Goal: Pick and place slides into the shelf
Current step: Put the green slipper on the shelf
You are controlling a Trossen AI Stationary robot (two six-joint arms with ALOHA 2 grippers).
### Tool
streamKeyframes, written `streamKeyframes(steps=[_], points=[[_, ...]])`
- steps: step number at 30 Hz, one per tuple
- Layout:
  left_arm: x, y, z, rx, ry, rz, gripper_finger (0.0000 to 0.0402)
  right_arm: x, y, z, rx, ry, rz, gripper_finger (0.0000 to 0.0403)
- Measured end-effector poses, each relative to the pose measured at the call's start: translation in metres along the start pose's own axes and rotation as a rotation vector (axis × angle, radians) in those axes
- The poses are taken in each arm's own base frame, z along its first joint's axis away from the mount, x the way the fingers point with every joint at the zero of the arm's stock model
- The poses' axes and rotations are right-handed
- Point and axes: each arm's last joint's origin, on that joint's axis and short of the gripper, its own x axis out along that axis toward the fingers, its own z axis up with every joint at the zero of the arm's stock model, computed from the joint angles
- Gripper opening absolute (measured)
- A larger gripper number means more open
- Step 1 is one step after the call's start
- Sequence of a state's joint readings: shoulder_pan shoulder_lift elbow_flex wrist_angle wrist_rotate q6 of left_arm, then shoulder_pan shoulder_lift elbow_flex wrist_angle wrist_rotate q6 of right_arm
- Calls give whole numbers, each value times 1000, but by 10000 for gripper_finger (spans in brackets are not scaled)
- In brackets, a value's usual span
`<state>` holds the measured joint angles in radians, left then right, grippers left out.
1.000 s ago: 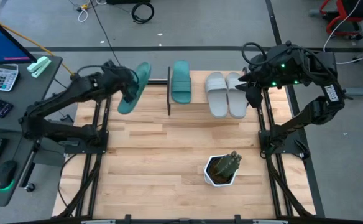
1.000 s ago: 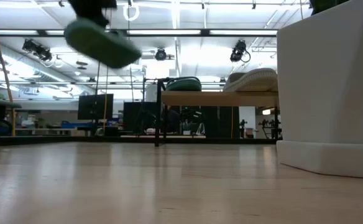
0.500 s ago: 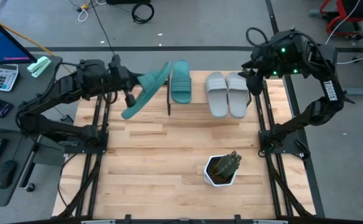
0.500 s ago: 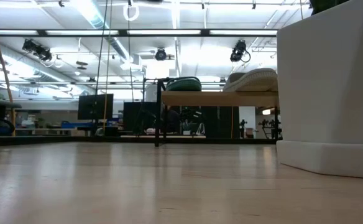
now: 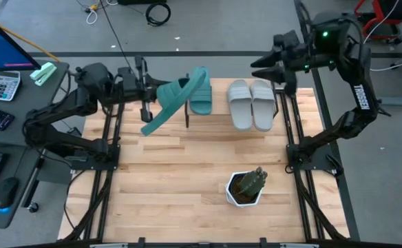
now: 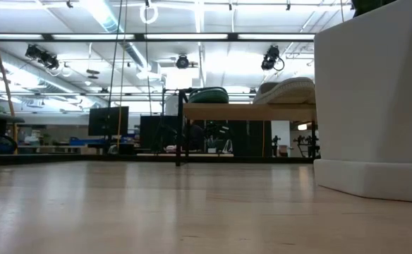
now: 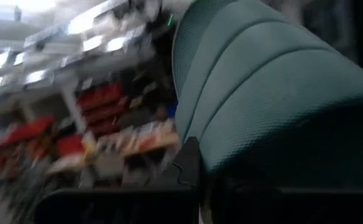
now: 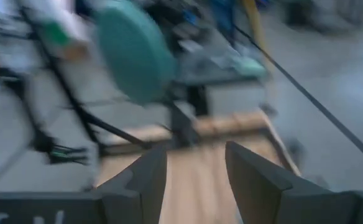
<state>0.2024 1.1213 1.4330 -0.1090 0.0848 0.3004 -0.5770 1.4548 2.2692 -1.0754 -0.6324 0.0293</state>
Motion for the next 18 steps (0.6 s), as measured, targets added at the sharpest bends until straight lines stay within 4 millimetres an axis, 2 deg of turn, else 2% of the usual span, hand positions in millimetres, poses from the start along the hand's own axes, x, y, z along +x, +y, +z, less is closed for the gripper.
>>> streamKeyframes(steps=[4, 8, 12, 18], points=[[3, 1, 8, 1, -117, -46, 12, 0, 5, 14, -87, -112, 215, 170], [9, 1, 10, -4, -175, -59, 12, 9, 7, 25, -118, -172, 379, 170], [18, 0, 6, -29, -204, -82, 12, 22, 8, 31, -167, -217, 445, 170], [31, -3, -4, -85, -181, -121, 12, 47, -4, 29, -233, -218, 440, 174]])
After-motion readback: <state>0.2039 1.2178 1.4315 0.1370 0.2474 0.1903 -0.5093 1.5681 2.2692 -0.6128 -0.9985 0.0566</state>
